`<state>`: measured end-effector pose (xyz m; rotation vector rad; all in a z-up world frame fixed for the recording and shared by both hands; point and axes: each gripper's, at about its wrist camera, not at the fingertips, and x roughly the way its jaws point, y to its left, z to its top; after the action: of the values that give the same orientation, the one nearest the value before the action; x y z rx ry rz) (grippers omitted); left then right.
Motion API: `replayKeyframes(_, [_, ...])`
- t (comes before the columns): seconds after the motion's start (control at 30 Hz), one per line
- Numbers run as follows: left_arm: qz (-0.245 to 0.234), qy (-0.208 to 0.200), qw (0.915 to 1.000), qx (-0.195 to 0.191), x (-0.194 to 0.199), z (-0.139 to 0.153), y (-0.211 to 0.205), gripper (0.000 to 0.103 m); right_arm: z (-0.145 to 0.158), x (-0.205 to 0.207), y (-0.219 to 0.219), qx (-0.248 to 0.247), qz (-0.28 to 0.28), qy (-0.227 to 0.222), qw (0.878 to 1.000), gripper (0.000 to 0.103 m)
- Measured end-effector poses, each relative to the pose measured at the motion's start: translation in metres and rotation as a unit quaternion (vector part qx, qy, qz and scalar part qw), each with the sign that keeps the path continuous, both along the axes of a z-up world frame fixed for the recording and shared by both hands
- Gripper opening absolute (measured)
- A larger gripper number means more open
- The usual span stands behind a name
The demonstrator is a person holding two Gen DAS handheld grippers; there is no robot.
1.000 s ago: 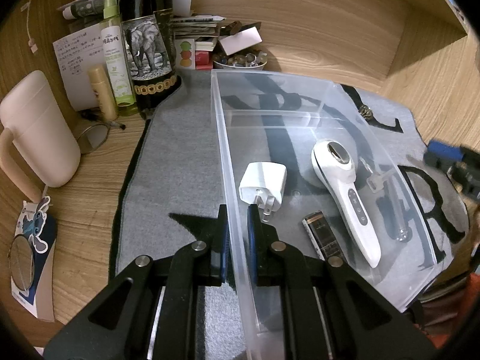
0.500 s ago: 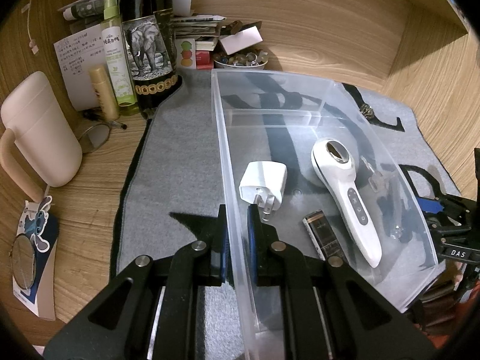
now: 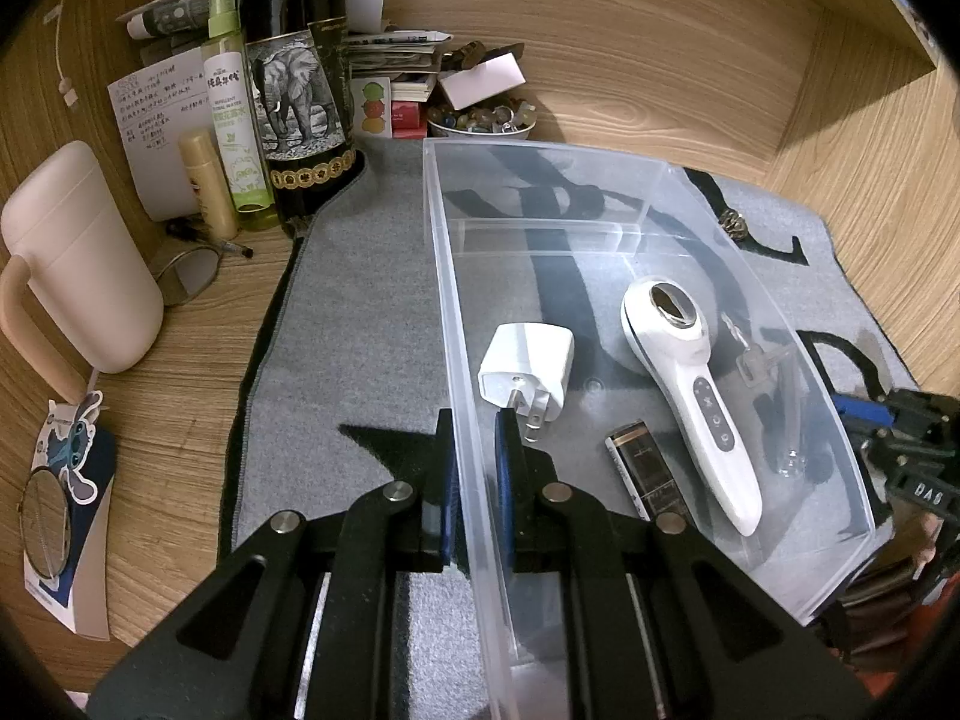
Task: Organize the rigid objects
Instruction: 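Move the right tool back toward the keys and metal pen, then grasp the black USB stick with the right tool and drop it into the box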
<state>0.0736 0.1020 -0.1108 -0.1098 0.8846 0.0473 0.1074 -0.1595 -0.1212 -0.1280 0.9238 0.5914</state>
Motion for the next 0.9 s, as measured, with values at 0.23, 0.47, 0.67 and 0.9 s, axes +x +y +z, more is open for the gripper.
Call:
replayKeyframes(0.23, [0.001,0.000,1.0000,-0.001,0.000,0.001,-0.001,0.010,0.020,0.000,-0.005,0.001,-0.012,-0.035,0.999,0.021])
replayKeyframes(0.47, [0.001,-0.001,1.0000,-0.003,0.000,0.001,-0.001,0.010,0.044,0.001,0.002,0.006,-0.009,-0.075,0.997,0.021])
replayKeyframes(0.67, [0.001,-0.001,1.0000,-0.003,0.000,0.001,-0.002,0.010,0.070,0.001,0.016,0.020,0.010,-0.113,0.993,0.021])
replayKeyframes(0.9, [0.001,-0.001,1.0000,-0.003,0.000,0.001,-0.001,0.010,0.091,-0.001,0.048,0.035,0.049,-0.144,0.988,0.021])
